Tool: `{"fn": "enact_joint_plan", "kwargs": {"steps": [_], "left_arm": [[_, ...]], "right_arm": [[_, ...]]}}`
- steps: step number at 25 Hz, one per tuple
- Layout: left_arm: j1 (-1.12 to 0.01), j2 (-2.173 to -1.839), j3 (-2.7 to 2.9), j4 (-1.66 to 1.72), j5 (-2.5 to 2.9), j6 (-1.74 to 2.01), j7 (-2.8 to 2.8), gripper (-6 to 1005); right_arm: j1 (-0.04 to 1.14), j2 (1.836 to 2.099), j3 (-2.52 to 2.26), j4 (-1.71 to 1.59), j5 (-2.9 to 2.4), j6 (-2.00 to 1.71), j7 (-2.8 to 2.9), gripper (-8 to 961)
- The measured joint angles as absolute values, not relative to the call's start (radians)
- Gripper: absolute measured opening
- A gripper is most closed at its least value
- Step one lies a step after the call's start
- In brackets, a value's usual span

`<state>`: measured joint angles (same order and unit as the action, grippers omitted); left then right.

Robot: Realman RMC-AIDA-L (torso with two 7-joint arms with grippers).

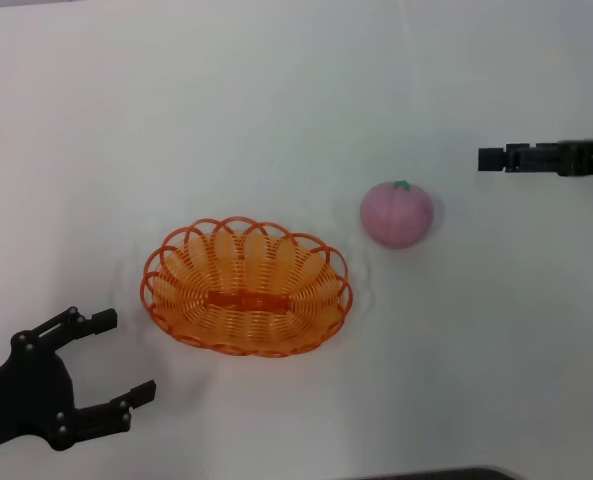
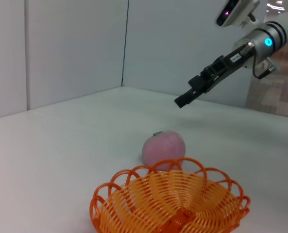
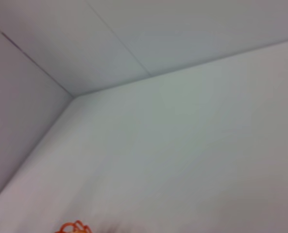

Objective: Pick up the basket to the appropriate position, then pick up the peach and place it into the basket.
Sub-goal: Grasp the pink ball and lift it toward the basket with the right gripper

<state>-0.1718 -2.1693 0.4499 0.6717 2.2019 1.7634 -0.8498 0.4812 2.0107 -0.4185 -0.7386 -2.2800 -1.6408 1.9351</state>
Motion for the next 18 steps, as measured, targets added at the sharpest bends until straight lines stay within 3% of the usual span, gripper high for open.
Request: {"fn": "enact_joint_plan", "kwargs": {"steps": [18], "left_arm": [[-0.160,-2.172,0.449,0.670,2.203,1.772,-0.857,908]], "right_arm": [[0.585,2.031,-0.672,-0.928,-2.453,-1.600,2.187,890]]}}
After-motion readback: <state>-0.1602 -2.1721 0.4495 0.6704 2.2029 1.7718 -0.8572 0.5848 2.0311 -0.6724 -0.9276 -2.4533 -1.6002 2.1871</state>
